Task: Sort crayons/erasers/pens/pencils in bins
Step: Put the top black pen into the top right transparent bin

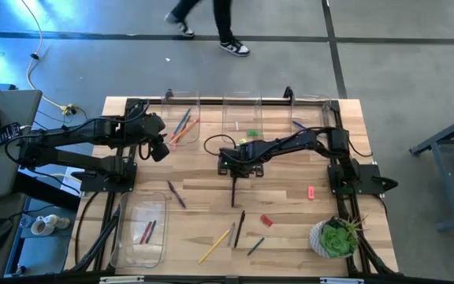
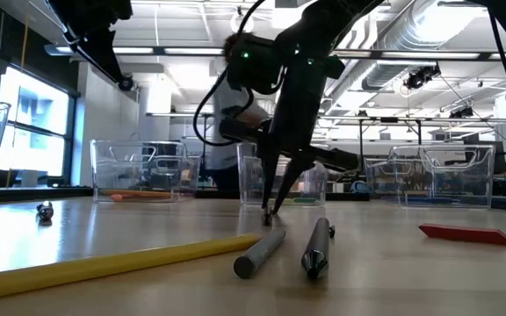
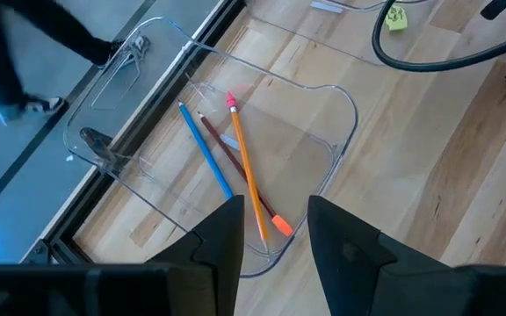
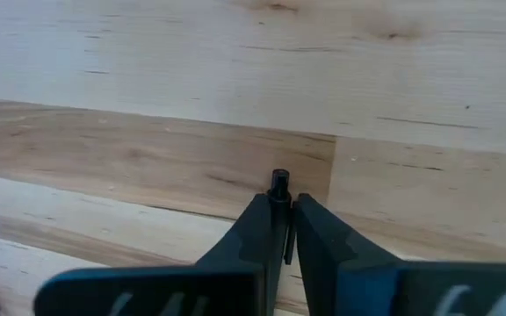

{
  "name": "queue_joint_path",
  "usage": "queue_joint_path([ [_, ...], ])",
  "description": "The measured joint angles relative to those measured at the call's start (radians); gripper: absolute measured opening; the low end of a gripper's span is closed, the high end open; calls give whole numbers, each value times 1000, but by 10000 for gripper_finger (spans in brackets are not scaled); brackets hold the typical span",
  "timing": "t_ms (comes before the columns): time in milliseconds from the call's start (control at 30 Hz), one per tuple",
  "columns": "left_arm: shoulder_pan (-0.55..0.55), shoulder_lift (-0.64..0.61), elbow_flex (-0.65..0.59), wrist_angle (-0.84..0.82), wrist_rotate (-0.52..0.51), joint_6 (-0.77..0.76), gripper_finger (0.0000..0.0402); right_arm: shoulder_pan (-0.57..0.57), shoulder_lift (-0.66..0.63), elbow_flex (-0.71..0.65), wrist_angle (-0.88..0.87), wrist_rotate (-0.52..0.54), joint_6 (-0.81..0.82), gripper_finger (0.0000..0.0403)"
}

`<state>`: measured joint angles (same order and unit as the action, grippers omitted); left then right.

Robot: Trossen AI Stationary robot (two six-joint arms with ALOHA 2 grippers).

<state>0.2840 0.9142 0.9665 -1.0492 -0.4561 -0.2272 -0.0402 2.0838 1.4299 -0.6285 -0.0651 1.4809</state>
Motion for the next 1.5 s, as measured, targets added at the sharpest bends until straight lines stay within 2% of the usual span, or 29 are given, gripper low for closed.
queue_joint_path([
  [433,0,0,0,-1,0,3,115,0,2,-1,-29,-15,-54,32],
  [667,0,0,0,-1,0,3,115,1,1,-1,-253,-52,-130,36],
  [1067,0,0,0,0,0,3,115,1,2,-2,-323,-44,-233,38],
  [1167,0,0,0,0,0,3,115,1,2,-3,-322,-41,-256,51],
  [1367,0,0,0,-1,0,3,115,3,2,-6,-313,-12,-254,106],
  [1500,0,0,0,0,0,3,115,3,2,-6,-317,-8,-238,110],
])
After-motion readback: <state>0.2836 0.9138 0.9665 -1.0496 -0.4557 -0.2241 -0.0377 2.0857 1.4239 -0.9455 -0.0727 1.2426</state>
